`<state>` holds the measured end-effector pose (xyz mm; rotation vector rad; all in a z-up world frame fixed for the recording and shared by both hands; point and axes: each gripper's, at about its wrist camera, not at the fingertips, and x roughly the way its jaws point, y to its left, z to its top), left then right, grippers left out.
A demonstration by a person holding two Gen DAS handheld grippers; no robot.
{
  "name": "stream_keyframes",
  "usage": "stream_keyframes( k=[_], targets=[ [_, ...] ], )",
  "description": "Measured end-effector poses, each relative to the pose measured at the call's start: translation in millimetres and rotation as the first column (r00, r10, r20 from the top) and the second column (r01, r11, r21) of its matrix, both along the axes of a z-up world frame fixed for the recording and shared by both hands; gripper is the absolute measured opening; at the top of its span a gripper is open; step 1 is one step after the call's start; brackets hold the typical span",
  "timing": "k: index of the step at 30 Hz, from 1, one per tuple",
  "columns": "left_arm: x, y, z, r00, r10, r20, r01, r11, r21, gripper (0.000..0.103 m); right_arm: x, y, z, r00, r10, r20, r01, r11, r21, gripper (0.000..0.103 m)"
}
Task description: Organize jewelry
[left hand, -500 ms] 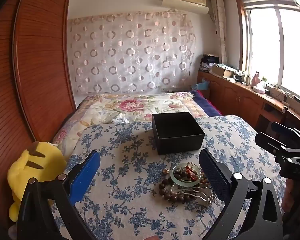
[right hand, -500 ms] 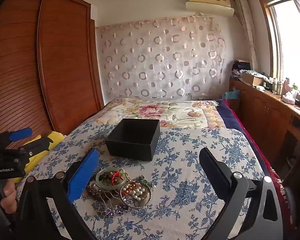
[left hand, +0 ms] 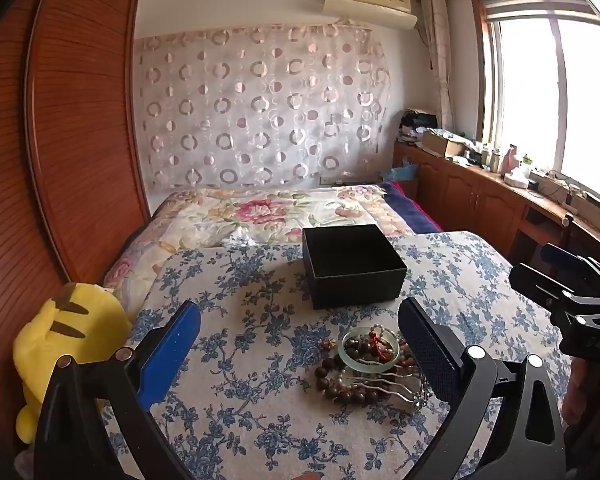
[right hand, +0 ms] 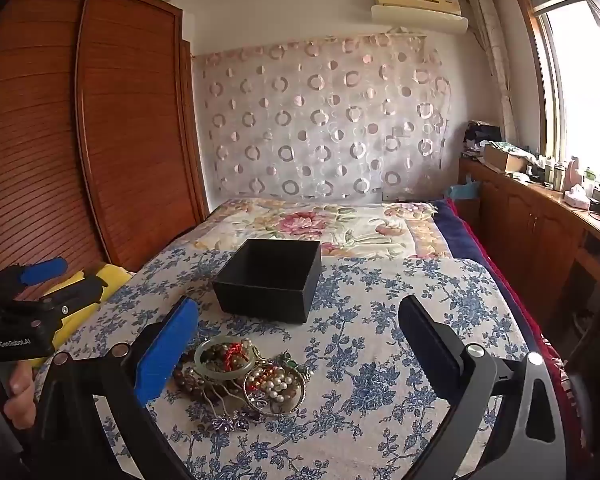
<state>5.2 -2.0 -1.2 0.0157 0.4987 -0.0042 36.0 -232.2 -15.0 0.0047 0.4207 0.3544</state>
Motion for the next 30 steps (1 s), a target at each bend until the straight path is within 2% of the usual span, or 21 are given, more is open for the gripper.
stream_keyframes(
  k=[19, 21, 29, 30],
  targets=[
    [-10.4, -14.4, 4.6, 1.000, -0.004, 0.005, 0.004, 1.000, -0.001, 0.096, -0.5, 1.5, 2.3, 1.000, 0.003, 0.000, -0.003, 1.000, 0.000, 0.101],
    [-7.5, -3.8, 2.4, 1.000, -0.005, 0.008, 0.005, 1.000, -0.004, 0.096, -0.7, 1.7, 2.9, 1.000, 0.004, -0.001, -0.004, 1.000, -0.001, 0.101],
    [-10.4, -13.3, 4.1, 1.000, -0.005, 0.007, 0.005, 1.000, -0.002, 0.096, -1.3, 2.2, 3.0, 1.000, 0.004, 0.001, -0.004, 1.000, -0.001, 0.101],
    [-7.6, -3.7, 2.3, 1.000, -0.004, 0.007, 0.004, 1.000, -0.004, 0.096, -1.3, 2.3, 3.2, 1.000, 0.004, 0.001, -0.004, 1.000, -0.001, 0.101]
  ],
)
